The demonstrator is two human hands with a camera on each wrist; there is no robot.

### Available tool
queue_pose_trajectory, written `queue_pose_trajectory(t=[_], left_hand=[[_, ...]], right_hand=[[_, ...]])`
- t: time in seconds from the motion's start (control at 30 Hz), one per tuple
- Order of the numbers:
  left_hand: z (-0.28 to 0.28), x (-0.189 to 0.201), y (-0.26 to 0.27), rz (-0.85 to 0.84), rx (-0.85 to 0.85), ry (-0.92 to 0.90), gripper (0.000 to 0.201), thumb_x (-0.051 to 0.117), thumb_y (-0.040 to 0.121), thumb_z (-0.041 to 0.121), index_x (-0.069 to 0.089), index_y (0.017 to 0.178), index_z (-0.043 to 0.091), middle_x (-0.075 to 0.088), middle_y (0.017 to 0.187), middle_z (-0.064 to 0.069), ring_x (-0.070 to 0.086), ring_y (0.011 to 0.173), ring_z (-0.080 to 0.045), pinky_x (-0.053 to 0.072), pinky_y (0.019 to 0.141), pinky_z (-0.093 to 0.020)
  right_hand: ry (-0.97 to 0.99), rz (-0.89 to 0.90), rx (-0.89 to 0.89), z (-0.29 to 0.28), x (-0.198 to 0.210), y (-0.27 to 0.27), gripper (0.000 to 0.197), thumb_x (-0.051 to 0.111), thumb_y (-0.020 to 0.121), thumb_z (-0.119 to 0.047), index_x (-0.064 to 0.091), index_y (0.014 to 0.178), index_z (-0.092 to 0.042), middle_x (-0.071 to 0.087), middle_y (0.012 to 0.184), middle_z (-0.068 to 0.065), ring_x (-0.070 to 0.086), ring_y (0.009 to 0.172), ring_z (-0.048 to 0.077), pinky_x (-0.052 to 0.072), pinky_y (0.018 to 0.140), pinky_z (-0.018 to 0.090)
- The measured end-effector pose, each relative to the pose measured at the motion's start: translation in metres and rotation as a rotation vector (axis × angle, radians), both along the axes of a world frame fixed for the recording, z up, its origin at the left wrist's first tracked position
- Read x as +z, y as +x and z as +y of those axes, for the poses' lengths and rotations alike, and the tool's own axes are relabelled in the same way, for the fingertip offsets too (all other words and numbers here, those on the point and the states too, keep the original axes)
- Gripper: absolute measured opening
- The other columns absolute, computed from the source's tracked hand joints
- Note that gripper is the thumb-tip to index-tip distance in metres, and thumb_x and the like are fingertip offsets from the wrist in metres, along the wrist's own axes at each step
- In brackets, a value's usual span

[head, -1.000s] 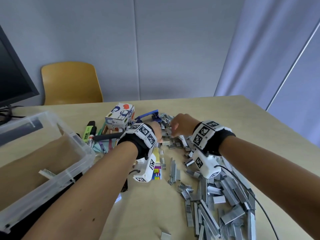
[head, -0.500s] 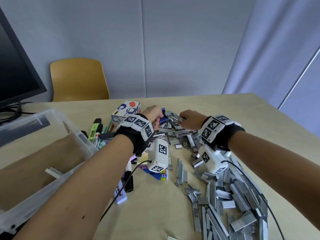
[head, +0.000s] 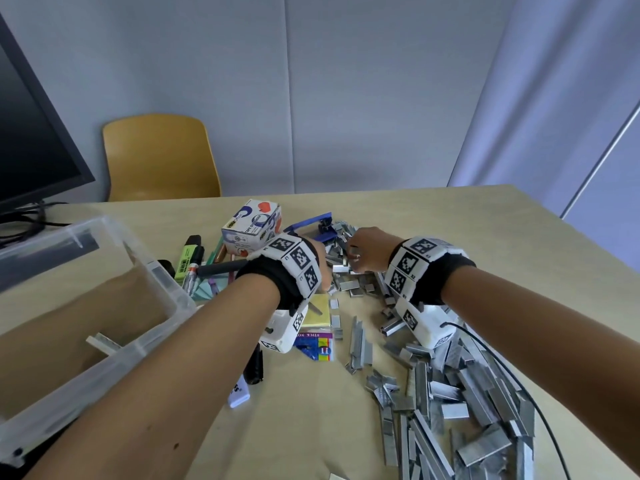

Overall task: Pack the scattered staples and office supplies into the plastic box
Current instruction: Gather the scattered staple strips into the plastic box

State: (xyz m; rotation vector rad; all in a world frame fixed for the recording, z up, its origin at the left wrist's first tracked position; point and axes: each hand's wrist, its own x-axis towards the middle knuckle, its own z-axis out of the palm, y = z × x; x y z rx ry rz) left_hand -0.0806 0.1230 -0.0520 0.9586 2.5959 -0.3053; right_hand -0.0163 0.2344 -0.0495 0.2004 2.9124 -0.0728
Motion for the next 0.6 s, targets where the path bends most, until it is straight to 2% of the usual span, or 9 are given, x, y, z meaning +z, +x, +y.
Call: queue_pose_trajectory(t=[0.07, 0.1, 0.13, 0.2, 0.3, 0.4, 0.47, 0.53, 0.6], left_hand=[[-0.002, -0.001, 0.004, 0.003, 0.017, 0.003, 0.022, 0.066, 0.08, 0.033, 0.048, 0.077, 0.02, 0.046, 0.074, 0.004, 0.044, 0.062, -0.008, 0.042, 0.063, -0.021], [-0.003, -0.004, 0.001, 0.003, 0.023, 0.0, 0.022, 0.065, 0.08, 0.033, 0.054, 0.089, 0.016, 0.052, 0.082, 0.002, 0.05, 0.07, -0.01, 0.045, 0.07, -0.023], [-0.002, -0.013, -0.006, 0.007, 0.029, 0.017, 0.036, 0.065, 0.078, 0.034, 0.056, 0.105, 0.012, 0.058, 0.095, -0.002, 0.057, 0.082, -0.015, 0.05, 0.08, -0.029], [-0.001, -0.023, -0.015, 0.031, 0.043, 0.046, 0.051, 0.066, 0.073, 0.036, 0.054, 0.118, 0.013, 0.061, 0.106, -0.004, 0.06, 0.092, -0.022, 0.053, 0.082, -0.036], [-0.008, -0.007, 0.001, 0.009, 0.02, 0.08, 0.028, 0.061, 0.083, 0.028, 0.056, 0.107, 0.014, 0.059, 0.1, -0.003, 0.054, 0.081, -0.018, 0.048, 0.071, -0.027], [-0.008, -0.003, 0.004, -0.048, 0.029, 0.146, 0.048, 0.058, 0.089, 0.025, 0.047, 0.131, 0.003, 0.054, 0.125, -0.013, 0.048, 0.094, -0.02, 0.04, 0.077, -0.028], [-0.009, -0.002, 0.005, -0.068, 0.051, 0.214, 0.05, 0.058, 0.09, 0.029, 0.045, 0.13, 0.001, 0.054, 0.115, -0.013, 0.043, 0.092, -0.019, 0.039, 0.076, -0.028], [-0.01, -0.003, 0.003, -0.082, 0.069, 0.253, 0.038, 0.057, 0.09, 0.031, 0.049, 0.116, 0.003, 0.052, 0.099, -0.009, 0.044, 0.092, -0.019, 0.04, 0.072, -0.027], [-0.011, -0.002, 0.003, -0.086, 0.092, 0.304, 0.035, 0.055, 0.092, 0.031, 0.05, 0.11, 0.002, 0.055, 0.103, -0.012, 0.05, 0.101, -0.023, 0.042, 0.077, -0.027]], right_hand=[[-0.018, 0.037, -0.011, 0.003, 0.002, 0.003, 0.009, 0.05, 0.09, -0.015, 0.057, 0.09, -0.009, 0.049, 0.086, 0.006, 0.043, 0.083, 0.016, 0.032, 0.072, 0.022], [-0.07, 0.062, -0.04, 0.006, 0.002, 0.005, 0.011, 0.05, 0.089, -0.015, 0.058, 0.093, -0.008, 0.053, 0.091, 0.009, 0.043, 0.083, 0.016, 0.032, 0.072, 0.022], [-0.138, 0.086, -0.088, 0.009, 0.002, 0.007, 0.015, 0.053, 0.088, -0.014, 0.06, 0.096, -0.004, 0.058, 0.095, 0.012, 0.045, 0.083, 0.016, 0.033, 0.07, 0.023], [-0.274, 0.131, -0.16, 0.015, 0.001, 0.009, 0.022, 0.058, 0.082, -0.01, 0.061, 0.097, 0.007, 0.06, 0.088, 0.017, 0.047, 0.078, 0.017, 0.035, 0.062, 0.024], [-0.413, 0.167, -0.239, 0.019, 0.002, 0.011, 0.013, 0.063, 0.08, -0.01, 0.056, 0.075, 0.001, 0.05, 0.069, 0.003, 0.045, 0.066, 0.016, 0.034, 0.055, 0.022], [-0.562, 0.217, -0.274, 0.022, 0.005, 0.013, 0.03, 0.066, 0.079, -0.009, 0.041, 0.061, -0.012, 0.043, 0.061, -0.001, 0.038, 0.055, 0.011, 0.032, 0.053, 0.02], [-0.632, 0.237, -0.281, 0.023, 0.007, 0.016, 0.032, 0.066, 0.08, -0.007, 0.04, 0.061, -0.012, 0.044, 0.062, 0.0, 0.04, 0.055, 0.012, 0.037, 0.053, 0.021], [-0.687, 0.252, -0.289, 0.023, 0.009, 0.018, 0.037, 0.065, 0.081, -0.004, 0.038, 0.058, -0.013, 0.042, 0.06, 0.001, 0.041, 0.054, 0.013, 0.039, 0.053, 0.021], [-0.725, 0.262, -0.294, 0.021, 0.01, 0.019, 0.041, 0.065, 0.08, -0.002, 0.034, 0.055, -0.014, 0.039, 0.057, 0.001, 0.038, 0.052, 0.013, 0.038, 0.052, 0.02]])
